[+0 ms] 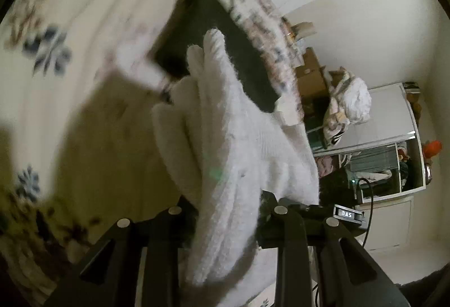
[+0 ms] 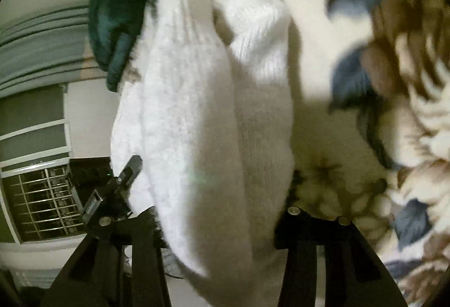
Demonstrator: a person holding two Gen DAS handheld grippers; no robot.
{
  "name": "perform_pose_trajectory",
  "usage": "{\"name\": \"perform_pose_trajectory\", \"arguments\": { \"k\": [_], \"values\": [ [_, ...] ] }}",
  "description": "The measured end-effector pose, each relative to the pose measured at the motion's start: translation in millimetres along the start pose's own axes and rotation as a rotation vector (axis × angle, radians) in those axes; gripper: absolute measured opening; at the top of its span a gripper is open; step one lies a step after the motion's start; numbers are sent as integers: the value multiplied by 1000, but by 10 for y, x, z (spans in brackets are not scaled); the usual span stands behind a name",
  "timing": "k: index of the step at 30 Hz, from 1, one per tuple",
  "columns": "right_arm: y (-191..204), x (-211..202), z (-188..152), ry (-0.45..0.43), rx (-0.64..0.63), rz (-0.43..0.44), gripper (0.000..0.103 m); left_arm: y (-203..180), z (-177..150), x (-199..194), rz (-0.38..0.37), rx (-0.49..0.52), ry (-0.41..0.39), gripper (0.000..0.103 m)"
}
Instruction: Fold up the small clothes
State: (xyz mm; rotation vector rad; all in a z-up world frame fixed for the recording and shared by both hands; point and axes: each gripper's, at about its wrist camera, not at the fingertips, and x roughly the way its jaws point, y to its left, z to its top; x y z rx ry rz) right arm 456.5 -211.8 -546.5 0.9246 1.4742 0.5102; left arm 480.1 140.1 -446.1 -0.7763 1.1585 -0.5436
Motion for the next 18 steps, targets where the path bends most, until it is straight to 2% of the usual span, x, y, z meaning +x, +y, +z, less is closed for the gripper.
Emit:
{"name": "perform_pose_trajectory", "arguments": {
  "k": [5,8,11,15,18],
  "values": [
    [593,-751,287,-96,-78,49,47,-498,520,-46,-28,58,-67,24],
    [931,-1101,705,-145,-126,59,47,-724,970,31,-43,89,-103,25],
    [1087,-1328,1222,-191,-148,56,47,-775,1434,291,-37,114,-125,25],
    [1124,-1146,1929,-204,-139,44,47,-555,1879,787,-10,108,-113,25],
    [987,-870,2447,-189,-107,16,47,-363,2034,1137,26,101,-83,25]
  ]
}}
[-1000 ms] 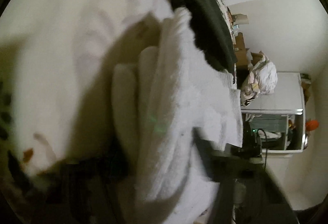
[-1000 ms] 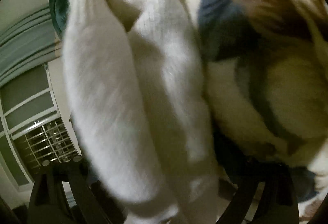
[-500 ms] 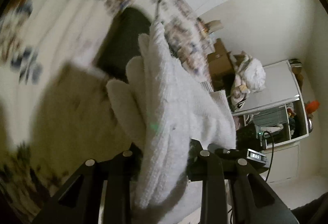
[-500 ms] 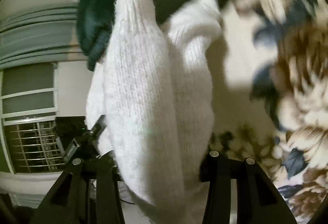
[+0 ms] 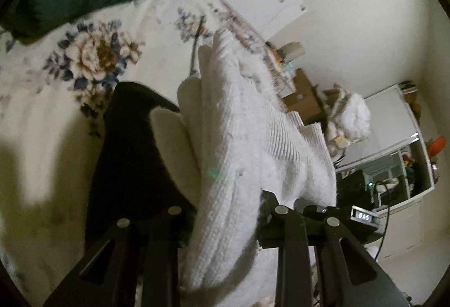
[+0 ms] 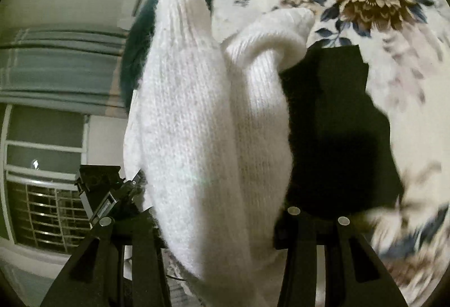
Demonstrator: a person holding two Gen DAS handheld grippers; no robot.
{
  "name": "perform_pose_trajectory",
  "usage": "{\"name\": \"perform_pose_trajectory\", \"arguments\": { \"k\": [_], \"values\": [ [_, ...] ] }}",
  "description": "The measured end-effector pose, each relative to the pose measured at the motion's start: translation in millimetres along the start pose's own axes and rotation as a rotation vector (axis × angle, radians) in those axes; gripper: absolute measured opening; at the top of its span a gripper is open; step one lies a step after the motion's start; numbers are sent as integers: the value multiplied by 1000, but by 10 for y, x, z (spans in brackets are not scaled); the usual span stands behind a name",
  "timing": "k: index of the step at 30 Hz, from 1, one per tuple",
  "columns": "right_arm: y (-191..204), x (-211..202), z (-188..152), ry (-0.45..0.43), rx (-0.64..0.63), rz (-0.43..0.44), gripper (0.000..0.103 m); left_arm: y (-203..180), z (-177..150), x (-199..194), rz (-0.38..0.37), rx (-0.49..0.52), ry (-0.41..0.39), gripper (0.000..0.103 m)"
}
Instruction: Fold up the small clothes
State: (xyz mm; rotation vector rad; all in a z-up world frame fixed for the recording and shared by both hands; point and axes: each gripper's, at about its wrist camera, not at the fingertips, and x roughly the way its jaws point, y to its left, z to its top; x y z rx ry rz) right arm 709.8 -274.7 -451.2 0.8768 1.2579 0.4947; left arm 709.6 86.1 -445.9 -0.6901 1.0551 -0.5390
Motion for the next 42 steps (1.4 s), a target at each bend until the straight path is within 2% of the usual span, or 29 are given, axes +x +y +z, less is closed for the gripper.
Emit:
{"name": "perform_pose_trajectory", "arguments": {
  "k": [4,8,12,15,17,19,20,21,22,24,27,29,32,37,42],
  "values": [
    [-456,313,367,55,32,-44,47,241,39,338,48,-19,50,25],
    [-610,506,488,96,36,-78,48,314,19,418,96,-11,90,27],
    [-575,563,520,129,18,-131,60,127,-25,340,205,59,96,31],
    [-421,516,407,104,-41,-259,67,-112,-99,249,330,159,76,36],
    [-297,485,352,71,-106,-384,72,-219,-157,195,404,210,53,39],
    [-134,391,235,30,-160,-502,78,-312,-218,95,483,241,9,42],
    [-58,343,163,4,-185,-561,86,-360,-252,39,522,255,-13,43],
    [19,291,96,-26,-204,-622,94,-384,-274,12,544,262,-24,51],
    [72,253,52,-50,-213,-661,99,-437,-309,-52,578,273,-46,58],
    [174,146,-118,-105,-241,-762,103,-517,-371,-121,623,291,-76,90],
    [361,-1,-396,-173,-295,-908,103,-717,-507,-221,660,330,-108,102],
    [441,-86,-572,-210,-321,-963,103,-865,-590,-307,694,342,-127,103],
    [672,-305,-867,-251,-328,-1002,103,-1077,-673,-416,730,353,-130,103],
    [1077,-743,-1268,-332,-322,-1039,103,-1482,-835,-730,740,375,-138,103],
    [1530,-1237,-1676,-387,-324,-1040,103,-1926,-1022,-1183,736,376,-156,103]
  ]
}}
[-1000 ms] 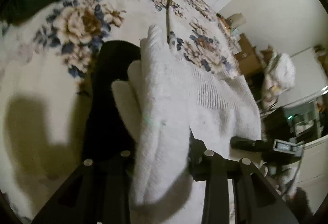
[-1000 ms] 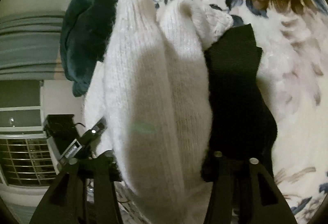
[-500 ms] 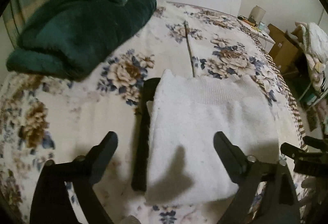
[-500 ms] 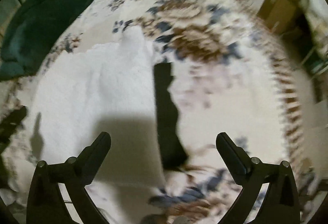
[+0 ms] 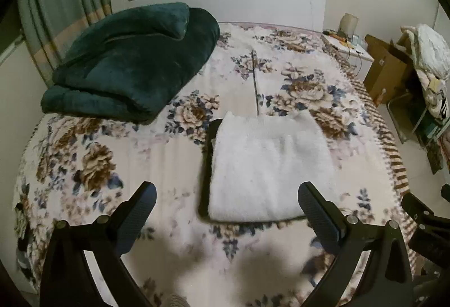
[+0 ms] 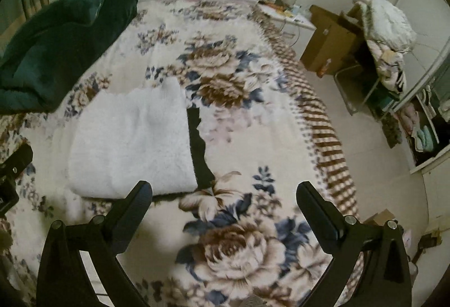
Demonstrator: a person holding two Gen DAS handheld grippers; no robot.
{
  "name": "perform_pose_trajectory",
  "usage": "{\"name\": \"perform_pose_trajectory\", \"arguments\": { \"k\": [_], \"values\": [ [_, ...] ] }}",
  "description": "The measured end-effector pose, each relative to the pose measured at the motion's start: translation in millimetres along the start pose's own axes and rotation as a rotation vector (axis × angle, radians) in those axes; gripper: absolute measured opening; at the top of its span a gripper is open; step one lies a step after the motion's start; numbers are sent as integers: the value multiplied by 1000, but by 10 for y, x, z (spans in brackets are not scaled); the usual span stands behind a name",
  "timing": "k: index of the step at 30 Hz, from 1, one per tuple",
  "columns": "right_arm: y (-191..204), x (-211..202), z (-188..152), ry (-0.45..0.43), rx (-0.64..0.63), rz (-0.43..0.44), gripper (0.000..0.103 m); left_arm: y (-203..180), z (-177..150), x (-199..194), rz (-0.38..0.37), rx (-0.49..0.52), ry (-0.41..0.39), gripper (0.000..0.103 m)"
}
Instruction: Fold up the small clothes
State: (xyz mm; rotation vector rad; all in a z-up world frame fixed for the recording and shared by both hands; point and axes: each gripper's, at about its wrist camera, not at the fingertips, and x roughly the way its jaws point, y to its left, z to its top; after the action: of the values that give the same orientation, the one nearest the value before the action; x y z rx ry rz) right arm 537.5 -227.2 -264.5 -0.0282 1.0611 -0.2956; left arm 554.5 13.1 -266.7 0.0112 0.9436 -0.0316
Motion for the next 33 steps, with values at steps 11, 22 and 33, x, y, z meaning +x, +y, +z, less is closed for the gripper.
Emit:
{"name": "perform_pose_trajectory", "arguments": {
  "k": [11,22,33],
  "values": [
    [-421,-1948,-265,-141,1,-11,103,-137,-98,-1654,5,-4,-80,103],
    [-749,-3699,-676,-270,15,55,103,-146,-310,-2986,19,-3,-149,103],
    [-965,-4734,-959,-354,14,107,103,-118,-443,-3670,16,-12,-219,103]
  ]
}}
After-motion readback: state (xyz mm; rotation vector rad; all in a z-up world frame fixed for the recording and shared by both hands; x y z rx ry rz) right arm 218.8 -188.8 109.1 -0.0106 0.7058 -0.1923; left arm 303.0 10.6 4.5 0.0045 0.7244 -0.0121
